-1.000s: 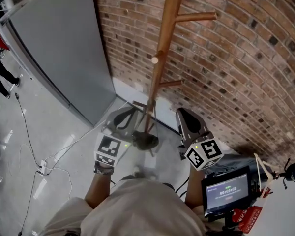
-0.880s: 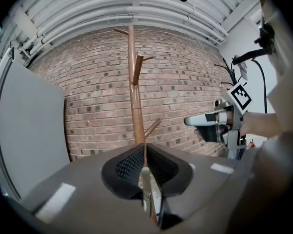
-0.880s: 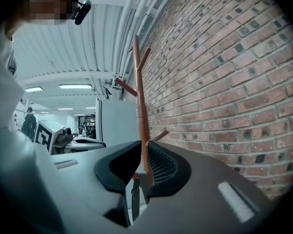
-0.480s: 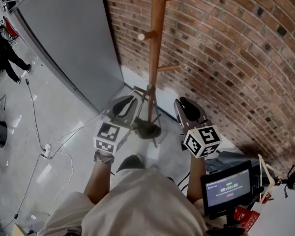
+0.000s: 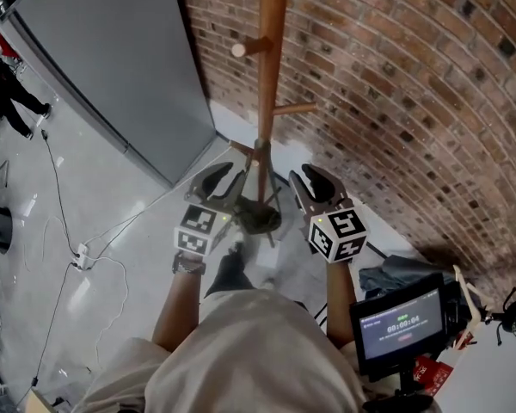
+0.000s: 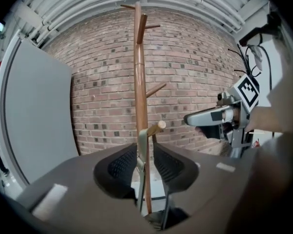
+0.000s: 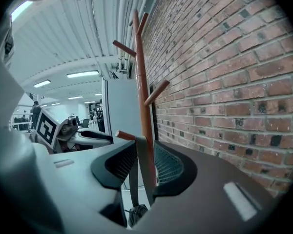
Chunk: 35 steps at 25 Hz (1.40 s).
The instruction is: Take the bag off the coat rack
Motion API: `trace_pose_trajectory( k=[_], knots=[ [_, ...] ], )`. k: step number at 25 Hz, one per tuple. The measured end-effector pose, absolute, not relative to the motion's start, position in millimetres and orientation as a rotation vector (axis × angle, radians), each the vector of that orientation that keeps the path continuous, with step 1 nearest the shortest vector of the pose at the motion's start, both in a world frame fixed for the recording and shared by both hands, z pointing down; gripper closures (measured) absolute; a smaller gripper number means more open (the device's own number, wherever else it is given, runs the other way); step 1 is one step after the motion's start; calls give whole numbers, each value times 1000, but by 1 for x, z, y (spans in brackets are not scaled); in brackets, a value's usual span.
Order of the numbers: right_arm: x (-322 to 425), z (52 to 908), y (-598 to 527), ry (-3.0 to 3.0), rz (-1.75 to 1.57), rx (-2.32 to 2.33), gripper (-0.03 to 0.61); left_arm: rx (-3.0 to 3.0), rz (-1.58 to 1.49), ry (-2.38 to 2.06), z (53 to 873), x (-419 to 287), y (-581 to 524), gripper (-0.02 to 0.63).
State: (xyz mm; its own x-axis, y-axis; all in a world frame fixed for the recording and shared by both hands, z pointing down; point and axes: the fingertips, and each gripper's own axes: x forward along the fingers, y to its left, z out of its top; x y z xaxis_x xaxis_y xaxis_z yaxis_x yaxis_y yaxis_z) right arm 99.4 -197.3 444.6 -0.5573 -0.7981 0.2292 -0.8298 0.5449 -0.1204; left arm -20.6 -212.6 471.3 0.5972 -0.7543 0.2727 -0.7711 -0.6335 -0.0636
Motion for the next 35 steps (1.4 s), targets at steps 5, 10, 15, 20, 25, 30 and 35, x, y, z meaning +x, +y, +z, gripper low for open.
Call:
trace_pose_trajectory(
  k=[5,10,15,20,25,30,35],
  knots=[
    [84,463,-215,-2615,293,1389,437,2820,341,-1279,492,-14,-231,499],
    [69,483,-221,-2595,248,1408,428,2834,347,-1226,520,-10,-238,492],
    [63,503,-228,-2566,285,1398,426,2817,409,-1176,540,-3,-247,485],
    [59,521,-232,-2519,304,1391,426,2820,446,-1159,553,6,-249,483],
    [55,536,-237,-2486,327,1383,426,2797,425,-1175,559,7,-255,483],
    [50,541,-242,-2465,350,1396,432,2797,392,-1155,559,11,-257,486],
    [47,540,-246,-2458,360,1415,451,2777,391,-1162,558,12,-258,486]
  ],
)
